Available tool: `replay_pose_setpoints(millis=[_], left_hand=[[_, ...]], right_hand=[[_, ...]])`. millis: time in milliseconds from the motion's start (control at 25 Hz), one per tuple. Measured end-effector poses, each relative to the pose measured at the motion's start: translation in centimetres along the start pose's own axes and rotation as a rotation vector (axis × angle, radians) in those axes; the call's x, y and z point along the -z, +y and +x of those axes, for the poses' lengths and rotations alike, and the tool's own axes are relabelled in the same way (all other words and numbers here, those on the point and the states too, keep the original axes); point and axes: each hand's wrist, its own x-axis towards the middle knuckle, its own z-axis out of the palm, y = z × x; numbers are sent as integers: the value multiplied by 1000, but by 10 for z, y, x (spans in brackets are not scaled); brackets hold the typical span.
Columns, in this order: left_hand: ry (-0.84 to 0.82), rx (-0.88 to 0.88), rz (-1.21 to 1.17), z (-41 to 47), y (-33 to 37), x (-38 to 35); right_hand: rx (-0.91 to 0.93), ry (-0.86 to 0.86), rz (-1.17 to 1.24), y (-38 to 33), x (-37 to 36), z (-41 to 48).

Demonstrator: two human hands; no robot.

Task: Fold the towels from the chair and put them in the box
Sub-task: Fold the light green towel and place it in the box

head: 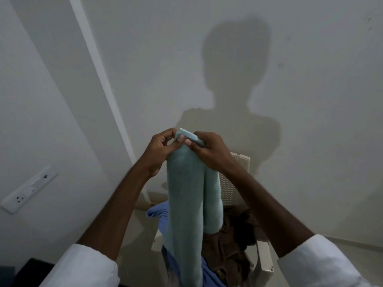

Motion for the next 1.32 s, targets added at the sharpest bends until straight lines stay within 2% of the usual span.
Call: replay_pose_setpoints(millis=[80,240,360,520,600,680,800,920,1040,1080,1120,1200,1240,1320], left_hand=[[-49,101,16,-17,-19,10],[-169,353,279,-54,-91,25],[-255,411,324,-82,-149,27],[-303,444,586,-125,-212,39],[-279,531,725,-149,-236,51],[-209,626,827,-163,-250,64],[-173,661,1013,-153,-237,65],[-186,712,1199,-138,-238,71],[-193,863,1293,-131,-236,79],[-210,927,1258,-129,-234,80],[-141,1012,1084,-128,-229,78],[119,1162,422,-127,-225,73],[207,1146,199,-125,-225,74],[335,1053,-27,-123,-226,79]], right_hand=[[39,103,71,-9,-7,0],[54,214,187,-21,10,13],[62,297,218,-25,35,21],[32,428,227,-24,75,27],[28,492,235,-21,98,28],[32,520,233,-21,117,28],[51,500,223,-22,122,27],[53,493,242,-22,119,27],[48,504,257,-20,120,27],[49,502,268,-20,121,27],[55,499,272,-19,122,27],[64,505,272,-15,125,24],[75,512,264,-12,128,23],[82,500,297,-6,135,21]])
